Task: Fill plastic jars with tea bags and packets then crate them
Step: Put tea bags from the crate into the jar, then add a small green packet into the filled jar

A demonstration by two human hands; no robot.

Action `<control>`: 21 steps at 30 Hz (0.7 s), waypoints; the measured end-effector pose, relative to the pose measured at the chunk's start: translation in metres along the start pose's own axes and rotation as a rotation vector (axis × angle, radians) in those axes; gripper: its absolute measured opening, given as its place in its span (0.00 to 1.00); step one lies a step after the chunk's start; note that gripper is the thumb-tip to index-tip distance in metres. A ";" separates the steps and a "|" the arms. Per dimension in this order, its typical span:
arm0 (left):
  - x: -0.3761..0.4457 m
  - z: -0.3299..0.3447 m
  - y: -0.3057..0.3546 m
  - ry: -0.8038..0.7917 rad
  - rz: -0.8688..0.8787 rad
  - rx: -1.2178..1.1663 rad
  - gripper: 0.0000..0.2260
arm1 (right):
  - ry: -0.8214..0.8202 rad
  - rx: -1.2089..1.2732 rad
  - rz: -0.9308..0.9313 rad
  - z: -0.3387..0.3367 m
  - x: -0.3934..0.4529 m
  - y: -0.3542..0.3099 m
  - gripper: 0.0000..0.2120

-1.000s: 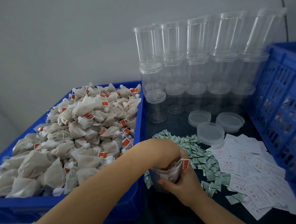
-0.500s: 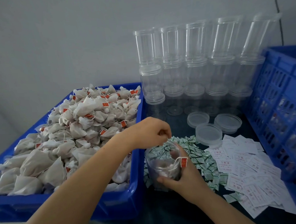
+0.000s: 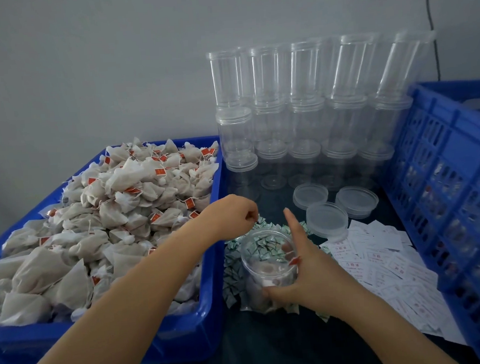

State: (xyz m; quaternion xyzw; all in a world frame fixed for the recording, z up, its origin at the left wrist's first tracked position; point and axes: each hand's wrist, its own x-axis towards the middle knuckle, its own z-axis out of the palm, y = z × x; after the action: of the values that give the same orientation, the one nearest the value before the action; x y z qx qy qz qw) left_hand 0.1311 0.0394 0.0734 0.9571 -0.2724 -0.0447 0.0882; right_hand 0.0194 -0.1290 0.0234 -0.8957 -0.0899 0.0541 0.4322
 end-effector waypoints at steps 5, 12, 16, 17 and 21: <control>0.012 0.007 0.001 -0.178 0.009 0.125 0.11 | -0.092 -0.089 0.026 -0.024 -0.004 0.003 0.63; 0.033 0.032 0.009 -0.377 0.055 0.244 0.22 | -0.002 0.015 -0.006 -0.042 -0.021 0.018 0.41; 0.044 0.045 0.021 -0.419 0.115 0.259 0.15 | 0.025 0.023 -0.004 -0.049 -0.029 0.026 0.41; 0.046 0.047 0.023 -0.429 0.127 0.277 0.13 | 0.028 0.027 0.001 -0.049 -0.029 0.028 0.40; 0.055 0.052 0.029 -0.447 0.147 0.367 0.08 | 0.031 0.039 0.003 -0.049 -0.028 0.032 0.40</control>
State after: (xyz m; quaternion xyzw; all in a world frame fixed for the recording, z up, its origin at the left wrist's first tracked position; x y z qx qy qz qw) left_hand 0.1561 -0.0211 0.0254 0.9011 -0.3574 -0.1978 -0.1456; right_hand 0.0045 -0.1914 0.0293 -0.8880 -0.0809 0.0425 0.4507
